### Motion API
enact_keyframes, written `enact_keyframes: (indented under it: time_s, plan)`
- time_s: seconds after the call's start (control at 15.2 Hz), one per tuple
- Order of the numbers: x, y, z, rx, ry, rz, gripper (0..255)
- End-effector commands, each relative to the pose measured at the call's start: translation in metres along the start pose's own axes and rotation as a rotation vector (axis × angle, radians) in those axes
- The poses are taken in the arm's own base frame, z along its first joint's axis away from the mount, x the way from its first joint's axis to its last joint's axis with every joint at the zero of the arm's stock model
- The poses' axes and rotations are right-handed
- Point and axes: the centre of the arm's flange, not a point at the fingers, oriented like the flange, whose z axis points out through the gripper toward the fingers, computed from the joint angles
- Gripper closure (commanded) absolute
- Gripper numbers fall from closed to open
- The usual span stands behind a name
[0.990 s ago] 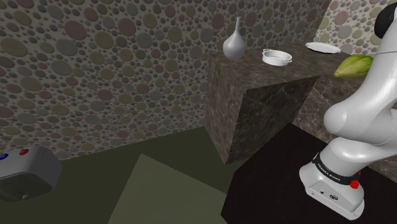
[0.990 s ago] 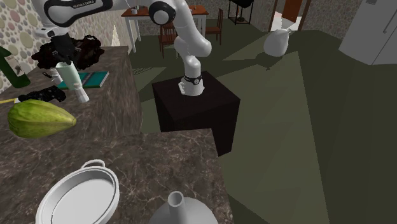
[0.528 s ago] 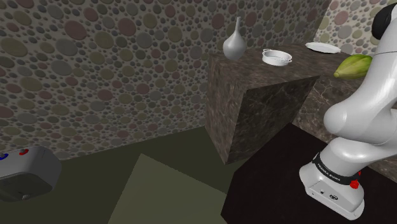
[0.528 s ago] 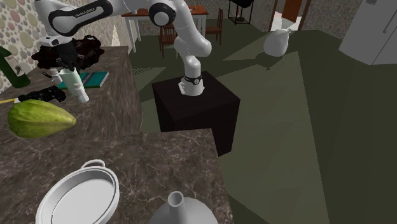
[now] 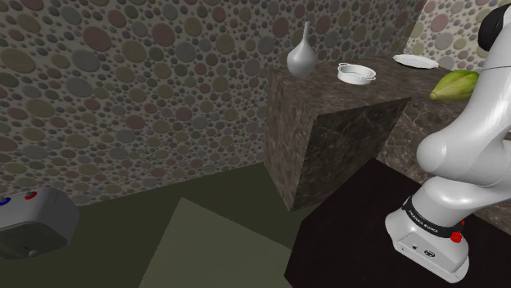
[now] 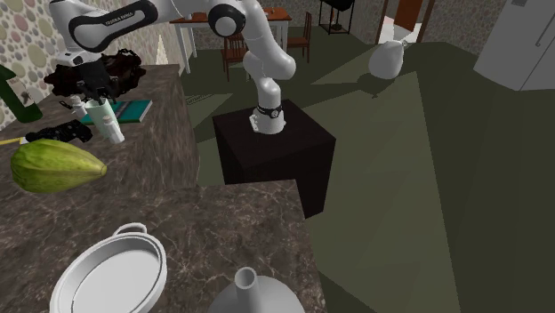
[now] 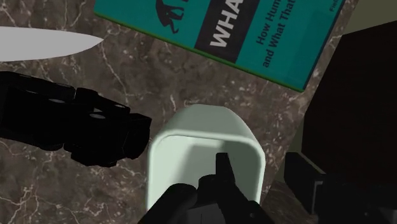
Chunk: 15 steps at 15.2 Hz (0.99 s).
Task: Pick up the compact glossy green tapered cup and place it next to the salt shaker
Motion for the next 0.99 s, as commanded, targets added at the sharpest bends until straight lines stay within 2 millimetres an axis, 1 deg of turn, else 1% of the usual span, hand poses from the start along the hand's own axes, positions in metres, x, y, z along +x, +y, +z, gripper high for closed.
enact_keyframes:
  time_s: [0.0, 0.26, 0.46, 0.53, 0.92]
  plan:
    - [0.0, 0.0, 0.0, 0.0, 0.0, 0.0, 0]
    - [0.0, 0.0, 0.0, 0.0, 0.0, 0.0, 0]
    - [0.0, 0.0, -0.04, 0.0, 0.0, 0.0, 0]
    - [0.0, 0.0, -0.05, 0.0, 0.0, 0.0, 0]
    - [0.0, 0.0, -0.05, 0.0, 0.0, 0.0, 0]
